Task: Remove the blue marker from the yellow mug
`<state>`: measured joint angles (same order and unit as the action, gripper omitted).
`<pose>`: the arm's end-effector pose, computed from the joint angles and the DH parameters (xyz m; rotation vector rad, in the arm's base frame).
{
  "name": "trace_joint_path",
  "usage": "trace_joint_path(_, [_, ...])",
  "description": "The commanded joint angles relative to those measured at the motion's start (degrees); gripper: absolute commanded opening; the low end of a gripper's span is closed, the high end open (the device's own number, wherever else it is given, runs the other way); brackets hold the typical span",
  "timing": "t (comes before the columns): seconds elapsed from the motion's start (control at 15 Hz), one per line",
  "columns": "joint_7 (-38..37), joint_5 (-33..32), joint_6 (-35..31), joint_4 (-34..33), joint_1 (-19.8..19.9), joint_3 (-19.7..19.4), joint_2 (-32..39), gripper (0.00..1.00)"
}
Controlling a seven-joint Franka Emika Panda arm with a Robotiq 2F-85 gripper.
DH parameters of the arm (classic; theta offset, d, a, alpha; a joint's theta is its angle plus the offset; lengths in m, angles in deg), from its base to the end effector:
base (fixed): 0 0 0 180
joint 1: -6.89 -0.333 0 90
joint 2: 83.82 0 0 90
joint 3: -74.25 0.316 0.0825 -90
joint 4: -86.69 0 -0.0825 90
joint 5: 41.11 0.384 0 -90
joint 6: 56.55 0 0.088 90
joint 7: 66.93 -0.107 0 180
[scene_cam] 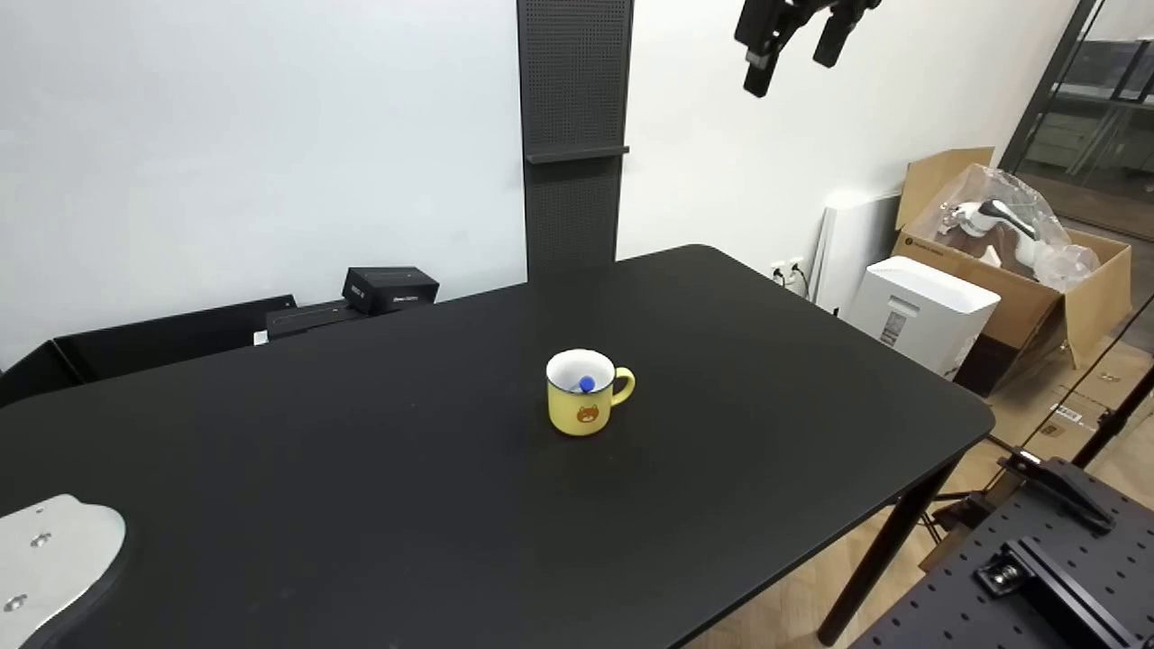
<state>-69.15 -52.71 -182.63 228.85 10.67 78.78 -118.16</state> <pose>0.3983 0.0014 0.5277 2.8847 0.0883 0.4652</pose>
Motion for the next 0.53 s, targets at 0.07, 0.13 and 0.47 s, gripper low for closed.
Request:
trace_joint_path(0.07, [-0.34,0.41,-4.93,-3.42,-1.17,-0.48,10.77,1.0])
trace_joint_path(0.13, [-0.26,0.82,-5.78,-3.23,-1.62,-0.37,12.23,1.0])
trace_joint_path(0.47, [-0.26,0.22,-7.12,-1.41,-2.39,-0.37,13.51,1.0])
